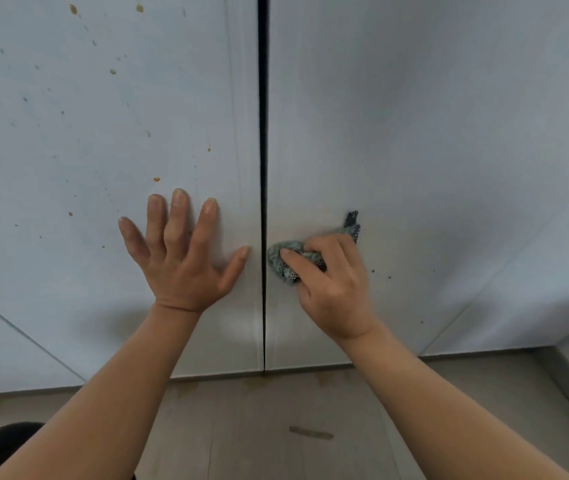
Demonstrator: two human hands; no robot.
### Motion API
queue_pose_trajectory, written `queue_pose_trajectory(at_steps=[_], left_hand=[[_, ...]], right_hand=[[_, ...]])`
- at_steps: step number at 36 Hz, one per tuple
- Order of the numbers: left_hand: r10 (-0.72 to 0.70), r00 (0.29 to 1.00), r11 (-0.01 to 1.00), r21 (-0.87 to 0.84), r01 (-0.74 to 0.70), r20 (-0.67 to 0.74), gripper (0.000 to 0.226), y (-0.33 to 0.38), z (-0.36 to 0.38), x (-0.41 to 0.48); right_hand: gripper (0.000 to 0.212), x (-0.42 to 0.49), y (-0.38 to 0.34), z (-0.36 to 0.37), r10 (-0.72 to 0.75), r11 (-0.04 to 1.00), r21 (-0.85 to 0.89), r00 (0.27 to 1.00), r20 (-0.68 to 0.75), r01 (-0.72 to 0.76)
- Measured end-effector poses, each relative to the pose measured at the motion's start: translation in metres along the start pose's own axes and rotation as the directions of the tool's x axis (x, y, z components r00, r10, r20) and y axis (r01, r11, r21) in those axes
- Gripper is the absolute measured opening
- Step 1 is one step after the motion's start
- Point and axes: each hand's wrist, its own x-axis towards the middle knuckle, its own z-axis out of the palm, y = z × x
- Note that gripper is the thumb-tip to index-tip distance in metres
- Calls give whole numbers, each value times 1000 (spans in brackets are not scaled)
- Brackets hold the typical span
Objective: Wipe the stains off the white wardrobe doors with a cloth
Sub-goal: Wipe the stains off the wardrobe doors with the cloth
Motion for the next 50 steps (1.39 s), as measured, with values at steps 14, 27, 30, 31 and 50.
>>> queue_pose_trajectory(at_steps=[14, 27, 30, 31, 50], left_hand=[[-62, 990, 995, -64, 70, 127, 101, 11, -10, -10], [-55, 996, 998, -16, 56, 77, 100, 21, 0, -21], [-63, 995, 998, -21, 64, 77, 99, 22, 1, -22], [-67, 995, 997, -20, 68, 76, 98, 21, 1, -23], [-65, 995, 998, 29, 63, 73, 100, 23, 2, -21]], right_hand=[[31, -22, 36, -43, 297, 944, 163, 953, -54, -285], [17, -75, 183, -108, 907, 259, 467, 46, -419, -845], [23, -72, 177, -87, 898, 288, 380, 110, -426, -879], [23, -72, 172, -78, 886, 306, 347, 132, -444, -886], [27, -59, 111, -28, 841, 449, 452, 192, -506, -771]])
